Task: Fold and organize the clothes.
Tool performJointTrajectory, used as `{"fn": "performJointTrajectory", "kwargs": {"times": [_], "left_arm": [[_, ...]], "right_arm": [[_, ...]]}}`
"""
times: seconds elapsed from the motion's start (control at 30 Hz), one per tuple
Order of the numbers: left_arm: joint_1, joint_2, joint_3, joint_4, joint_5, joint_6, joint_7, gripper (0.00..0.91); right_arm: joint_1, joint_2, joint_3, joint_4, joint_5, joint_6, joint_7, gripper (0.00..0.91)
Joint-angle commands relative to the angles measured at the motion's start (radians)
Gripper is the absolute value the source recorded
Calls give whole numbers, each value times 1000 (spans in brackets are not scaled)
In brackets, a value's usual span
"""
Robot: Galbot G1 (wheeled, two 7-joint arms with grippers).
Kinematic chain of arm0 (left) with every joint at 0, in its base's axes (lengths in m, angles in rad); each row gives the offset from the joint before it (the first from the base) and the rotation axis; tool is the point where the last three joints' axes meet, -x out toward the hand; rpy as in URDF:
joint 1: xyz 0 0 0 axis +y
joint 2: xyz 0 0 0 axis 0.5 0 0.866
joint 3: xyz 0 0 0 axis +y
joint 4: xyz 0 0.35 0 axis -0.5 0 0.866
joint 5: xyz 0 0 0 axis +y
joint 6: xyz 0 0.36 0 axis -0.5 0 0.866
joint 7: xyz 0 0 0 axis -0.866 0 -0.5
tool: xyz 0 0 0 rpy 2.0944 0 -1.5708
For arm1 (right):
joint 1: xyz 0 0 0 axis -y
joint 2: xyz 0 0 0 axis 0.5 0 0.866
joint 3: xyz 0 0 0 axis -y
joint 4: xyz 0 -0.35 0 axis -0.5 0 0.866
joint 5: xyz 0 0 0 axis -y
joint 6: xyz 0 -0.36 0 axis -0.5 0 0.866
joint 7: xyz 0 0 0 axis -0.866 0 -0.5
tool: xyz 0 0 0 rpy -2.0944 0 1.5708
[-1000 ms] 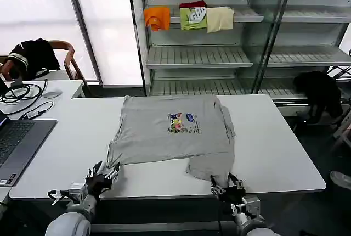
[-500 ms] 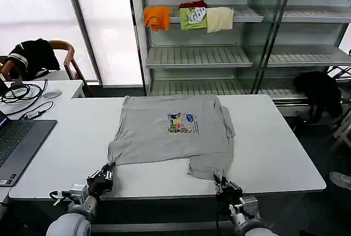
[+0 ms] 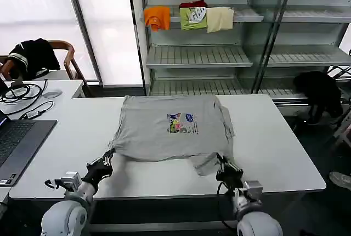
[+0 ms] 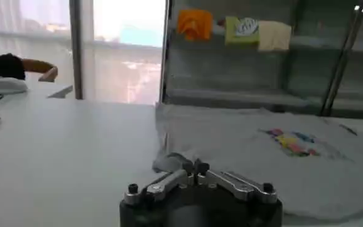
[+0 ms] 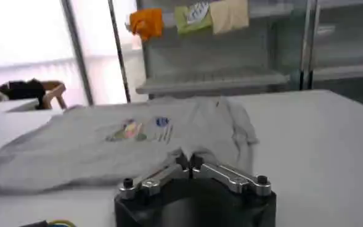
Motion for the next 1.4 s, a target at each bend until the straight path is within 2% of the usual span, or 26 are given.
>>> {"fn": "performJointTrajectory", "kwargs": {"times": [0.03, 0.17, 0.33, 0.53, 0.57, 0.6, 0.63, 0.8, 0.83, 0.97, 1.2, 1.33, 1.37, 1.4], "left_arm": [[-162, -4, 1, 47, -69, 50, 12, 0], [-233, -20, 9, 97, -51, 53, 4, 0], [-290, -45, -3, 159, -17, 52, -14, 0], [-334, -50, 1, 247, 46, 50, -19, 10], [-337, -50, 1, 256, 49, 49, -19, 71], [-343, -49, 2, 272, 61, 50, -18, 514], [-345, -48, 4, 285, 76, 47, -18, 907], [-357, -56, 5, 327, 124, 40, -15, 907], [-356, -57, 7, 328, 134, 33, -11, 907], [-351, -53, 14, 320, 143, 16, -3, 907], [-337, -47, 17, 281, 144, 20, 2, 907], [-310, -40, 22, 249, 164, 31, 11, 907], [-301, -37, 25, 247, 178, 41, 11, 907], [-295, -35, 26, 247, 189, 47, 12, 907]], "right_arm": [[208, 23, 0, -109, 24, 24, 23, 0], [359, 42, 2, -273, -10, 21, 26, 0], [458, 79, 32, -414, -65, 18, -2, 0], [539, 79, 50, -545, -106, 37, -17, 0], [545, 79, 51, -555, -111, 37, -20, 0], [556, 79, 53, -577, -122, 39, -25, 282], [562, 79, 53, -593, -129, 44, -26, 907], [584, 79, 65, -648, -169, 48, -40, 907], [586, 79, 68, -659, -176, 67, -40, 907], [599, 79, 77, -681, -168, 116, -47, 907], [616, 79, 76, -675, -135, 138, -41, 907], [582, 79, 66, -616, -153, 65, -44, 907], [522, 79, 45, -553, -188, -46, -40, 907], [502, 78, 36, -539, -198, -99, -25, 907]]}}
